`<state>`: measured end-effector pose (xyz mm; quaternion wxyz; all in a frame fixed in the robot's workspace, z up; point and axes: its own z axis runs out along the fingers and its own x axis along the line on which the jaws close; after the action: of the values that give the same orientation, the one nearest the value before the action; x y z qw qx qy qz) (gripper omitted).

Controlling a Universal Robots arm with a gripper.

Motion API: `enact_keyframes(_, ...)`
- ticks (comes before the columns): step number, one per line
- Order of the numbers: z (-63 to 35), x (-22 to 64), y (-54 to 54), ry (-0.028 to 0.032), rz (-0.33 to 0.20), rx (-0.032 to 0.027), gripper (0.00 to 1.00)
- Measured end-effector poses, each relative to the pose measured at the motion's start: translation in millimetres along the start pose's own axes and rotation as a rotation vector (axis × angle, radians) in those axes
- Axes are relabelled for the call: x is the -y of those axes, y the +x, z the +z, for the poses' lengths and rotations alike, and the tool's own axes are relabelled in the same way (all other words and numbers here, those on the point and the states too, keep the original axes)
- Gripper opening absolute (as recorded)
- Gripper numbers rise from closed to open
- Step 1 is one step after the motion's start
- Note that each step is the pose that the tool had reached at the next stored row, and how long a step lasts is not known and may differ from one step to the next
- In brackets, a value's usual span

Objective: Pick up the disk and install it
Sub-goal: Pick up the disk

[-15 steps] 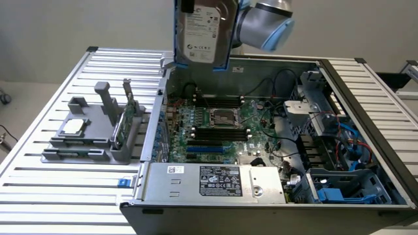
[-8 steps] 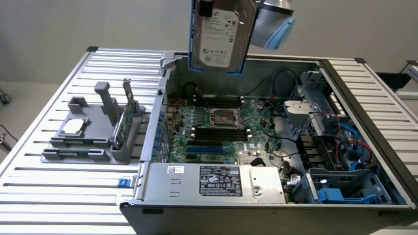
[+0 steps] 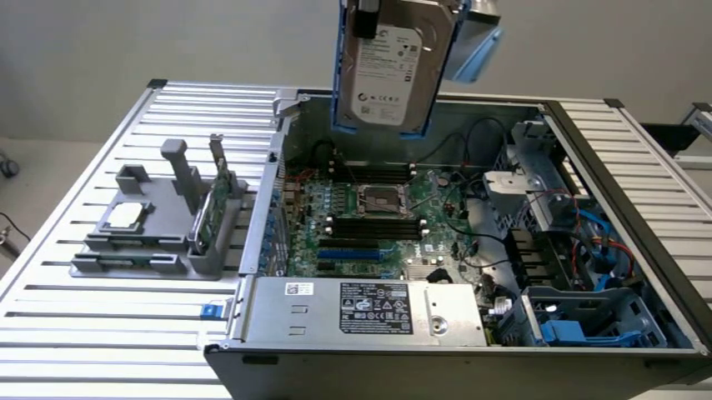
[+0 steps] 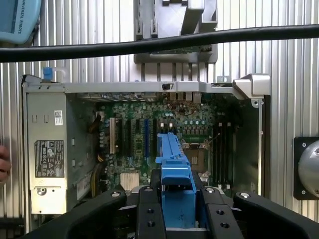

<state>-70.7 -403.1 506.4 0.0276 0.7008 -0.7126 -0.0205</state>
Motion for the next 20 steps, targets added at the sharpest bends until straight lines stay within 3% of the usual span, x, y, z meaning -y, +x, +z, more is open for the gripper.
enact_keyframes(20, -4.8, 77.6, 34.4, 0.0000, 0.000, 0.0032, 0.33)
